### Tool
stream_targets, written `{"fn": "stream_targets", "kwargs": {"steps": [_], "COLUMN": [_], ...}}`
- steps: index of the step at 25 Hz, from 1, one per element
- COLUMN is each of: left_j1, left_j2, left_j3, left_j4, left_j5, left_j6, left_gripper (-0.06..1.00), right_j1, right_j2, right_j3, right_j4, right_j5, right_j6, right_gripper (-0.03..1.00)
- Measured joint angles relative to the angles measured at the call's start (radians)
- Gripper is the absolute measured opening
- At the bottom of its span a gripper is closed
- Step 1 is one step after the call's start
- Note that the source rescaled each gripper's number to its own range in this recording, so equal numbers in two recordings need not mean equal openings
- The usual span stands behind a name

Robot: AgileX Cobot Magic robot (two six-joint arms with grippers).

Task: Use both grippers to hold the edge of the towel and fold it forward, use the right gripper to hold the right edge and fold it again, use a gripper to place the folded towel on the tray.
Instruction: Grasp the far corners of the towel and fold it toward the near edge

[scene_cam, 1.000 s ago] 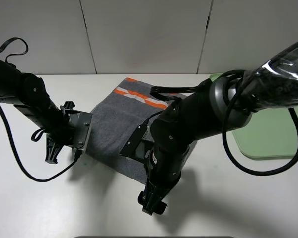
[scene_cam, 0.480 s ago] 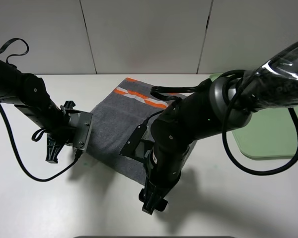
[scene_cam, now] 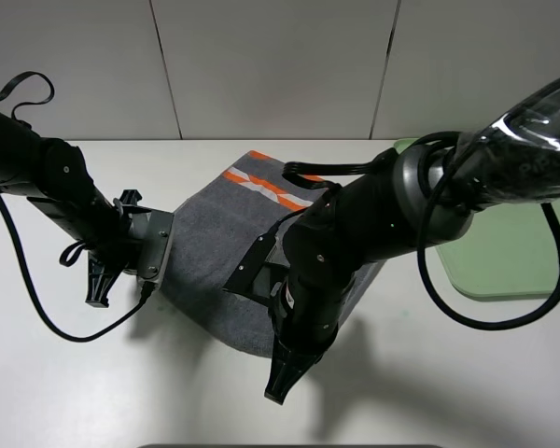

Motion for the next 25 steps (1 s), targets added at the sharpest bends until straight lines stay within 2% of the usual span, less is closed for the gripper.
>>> {"fn": "stream_targets", "kwargs": {"steps": [4, 12, 25], "left_j1": [0.0, 0.0, 0.0], "left_j2": [-0.008, -0.093, -0.27], "left_j3": [0.001, 0.009, 0.01], "left_j4": [0.001, 0.005, 0.006], "left_j5": [0.0, 0.049, 0.161], "left_j6": [0.001, 0.001, 0.001], "left_gripper": [0.0, 0.0, 0.0], "right_j1": [0.0, 0.0, 0.0], "right_j2": [0.0, -0.015, -0.179], "right_j3": [-0.004, -0.051, -0.057], "right_j4": [0.001, 0.012, 0.017], "right_j5": [0.009, 0.109, 0.214], "right_j6": [0.0, 0.004, 0.054], "right_gripper": [0.0, 0.0, 0.0]}}
